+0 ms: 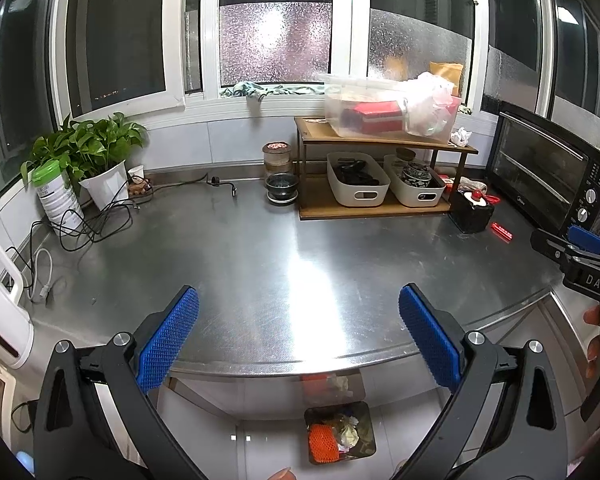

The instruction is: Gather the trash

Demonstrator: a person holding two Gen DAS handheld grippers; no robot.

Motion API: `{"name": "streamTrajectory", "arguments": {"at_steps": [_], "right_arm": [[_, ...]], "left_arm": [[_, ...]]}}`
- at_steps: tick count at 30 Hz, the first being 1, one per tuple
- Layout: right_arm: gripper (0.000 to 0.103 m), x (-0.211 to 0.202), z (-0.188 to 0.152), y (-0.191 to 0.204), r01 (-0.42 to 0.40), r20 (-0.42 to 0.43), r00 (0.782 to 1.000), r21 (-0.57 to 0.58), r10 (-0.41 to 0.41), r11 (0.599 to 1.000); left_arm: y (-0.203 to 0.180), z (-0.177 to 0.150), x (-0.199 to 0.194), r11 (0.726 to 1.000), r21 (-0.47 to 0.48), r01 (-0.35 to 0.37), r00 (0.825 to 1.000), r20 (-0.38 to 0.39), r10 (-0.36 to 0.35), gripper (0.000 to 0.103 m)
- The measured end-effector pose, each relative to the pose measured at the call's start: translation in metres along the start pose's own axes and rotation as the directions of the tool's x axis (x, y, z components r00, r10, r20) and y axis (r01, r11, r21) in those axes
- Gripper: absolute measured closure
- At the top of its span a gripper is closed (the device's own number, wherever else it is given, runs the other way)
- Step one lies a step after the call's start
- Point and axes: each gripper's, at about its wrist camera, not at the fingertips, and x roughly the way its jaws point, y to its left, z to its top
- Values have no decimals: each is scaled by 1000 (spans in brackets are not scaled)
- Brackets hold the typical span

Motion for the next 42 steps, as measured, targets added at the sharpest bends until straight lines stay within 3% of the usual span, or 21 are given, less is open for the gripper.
{"name": "streamTrajectory", "arguments": {"at_steps": [20, 30, 42], "right_arm": [[3, 0, 0, -1, 1, 4, 1000, 1, -1, 1000], [3, 3, 0, -2, 0, 5, 1000, 12, 0, 1000], [3, 4, -4, -5, -16, -4, 1000, 18, 16, 1000]], "left_arm": [[-4, 1, -1, 1000, 8, -8, 1000, 12, 8, 8], [2, 5, 2, 998, -56, 13, 1000, 2, -12, 8], [5, 4, 1, 998, -62, -10, 1000, 6, 11, 8]]}}
